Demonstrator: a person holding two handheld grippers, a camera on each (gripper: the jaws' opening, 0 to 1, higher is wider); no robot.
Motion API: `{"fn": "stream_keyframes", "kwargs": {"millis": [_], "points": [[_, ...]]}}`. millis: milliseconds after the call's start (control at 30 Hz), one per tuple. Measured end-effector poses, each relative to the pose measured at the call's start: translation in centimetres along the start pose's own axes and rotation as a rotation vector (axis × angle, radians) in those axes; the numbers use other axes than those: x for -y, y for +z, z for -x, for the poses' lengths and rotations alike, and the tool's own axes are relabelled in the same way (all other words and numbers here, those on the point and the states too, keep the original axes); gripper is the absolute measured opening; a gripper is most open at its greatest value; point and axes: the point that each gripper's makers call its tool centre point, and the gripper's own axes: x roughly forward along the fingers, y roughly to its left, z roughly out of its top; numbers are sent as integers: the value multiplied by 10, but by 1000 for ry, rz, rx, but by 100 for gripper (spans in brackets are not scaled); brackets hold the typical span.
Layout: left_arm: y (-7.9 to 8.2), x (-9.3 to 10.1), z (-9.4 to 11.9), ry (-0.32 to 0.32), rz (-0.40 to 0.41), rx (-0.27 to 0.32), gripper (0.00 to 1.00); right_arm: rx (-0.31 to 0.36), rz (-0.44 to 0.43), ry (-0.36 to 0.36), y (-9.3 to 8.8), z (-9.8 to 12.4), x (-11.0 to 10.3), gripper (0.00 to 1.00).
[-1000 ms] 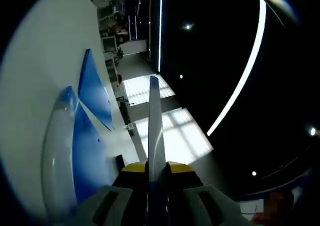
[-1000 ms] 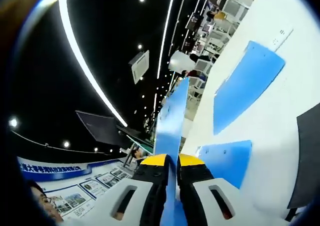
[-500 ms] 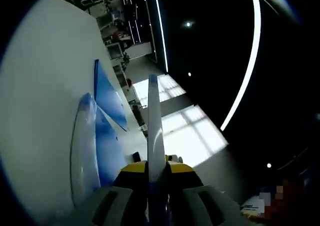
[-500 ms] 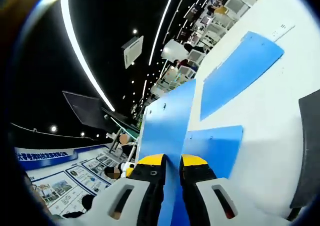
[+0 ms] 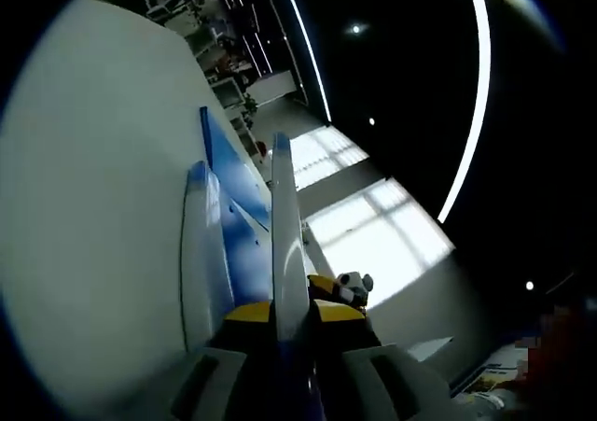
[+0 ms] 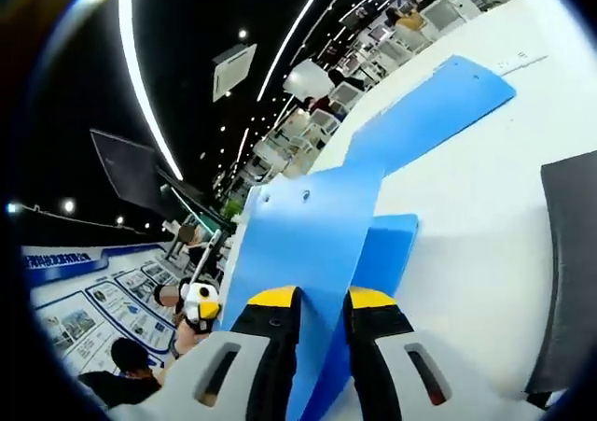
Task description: Organize the scattered folders on the table and sort them into different groups
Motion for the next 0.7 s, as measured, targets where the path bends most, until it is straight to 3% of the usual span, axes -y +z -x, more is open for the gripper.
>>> {"fn": "stream_keyframes", "kwargs": {"millis": [433,700], "points": [[-7,-5,2,76,-150,-33,20,-30,229,-140,-11,2,16,29],[-7,-7,3,114,-236,-50,23,-44,261,-161,-14,3,21,31]]}}
